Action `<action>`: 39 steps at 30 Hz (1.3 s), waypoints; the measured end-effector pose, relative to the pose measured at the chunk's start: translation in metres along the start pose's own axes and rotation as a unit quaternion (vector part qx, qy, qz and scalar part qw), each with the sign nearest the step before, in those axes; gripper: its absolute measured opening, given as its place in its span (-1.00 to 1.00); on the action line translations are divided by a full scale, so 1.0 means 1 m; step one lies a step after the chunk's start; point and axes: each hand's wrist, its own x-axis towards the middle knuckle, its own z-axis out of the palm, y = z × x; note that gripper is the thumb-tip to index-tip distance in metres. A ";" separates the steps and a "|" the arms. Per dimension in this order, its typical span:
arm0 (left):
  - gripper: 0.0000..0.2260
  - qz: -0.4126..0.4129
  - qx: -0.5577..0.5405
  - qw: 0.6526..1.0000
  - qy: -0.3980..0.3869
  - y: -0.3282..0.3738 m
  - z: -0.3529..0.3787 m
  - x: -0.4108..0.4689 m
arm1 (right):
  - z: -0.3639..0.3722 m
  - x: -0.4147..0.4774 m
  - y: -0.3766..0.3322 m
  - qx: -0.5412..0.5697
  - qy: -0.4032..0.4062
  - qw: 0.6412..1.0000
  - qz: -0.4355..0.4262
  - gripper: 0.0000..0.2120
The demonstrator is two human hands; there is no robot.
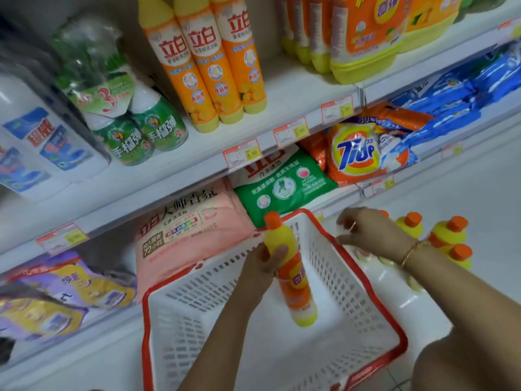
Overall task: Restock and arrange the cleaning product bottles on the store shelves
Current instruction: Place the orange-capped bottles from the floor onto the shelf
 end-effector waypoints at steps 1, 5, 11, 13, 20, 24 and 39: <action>-0.61 -0.018 0.026 0.999 -0.023 -0.016 0.002 0.001 | 0.002 0.004 0.010 -0.005 -0.014 0.999 0.038 -0.58; -0.71 -0.125 0.097 0.983 -0.094 -0.081 0.009 0.009 | 0.026 0.008 0.021 0.026 -0.166 0.981 0.101 -0.64; -0.69 -0.211 0.264 0.927 -0.166 -0.135 0.025 0.009 | 0.032 0.014 0.011 -0.068 -0.169 0.980 0.079 -0.77; -0.74 -0.231 0.306 0.909 -0.166 -0.147 0.029 0.002 | 0.032 0.017 0.011 -0.060 -0.179 0.979 0.082 -0.78; -0.62 -0.236 0.451 0.849 -0.140 -0.153 0.034 -0.016 | 0.031 0.021 0.011 -0.025 -0.176 0.979 0.100 -0.70; -0.72 -0.144 0.494 0.845 -0.147 -0.122 0.023 -0.002 | 0.032 0.024 0.013 0.000 -0.173 0.980 0.101 -0.69; -0.46 0.303 0.597 0.734 0.112 0.176 -0.118 0.079 | -0.098 0.070 -0.114 0.281 0.314 0.898 -0.128 -0.83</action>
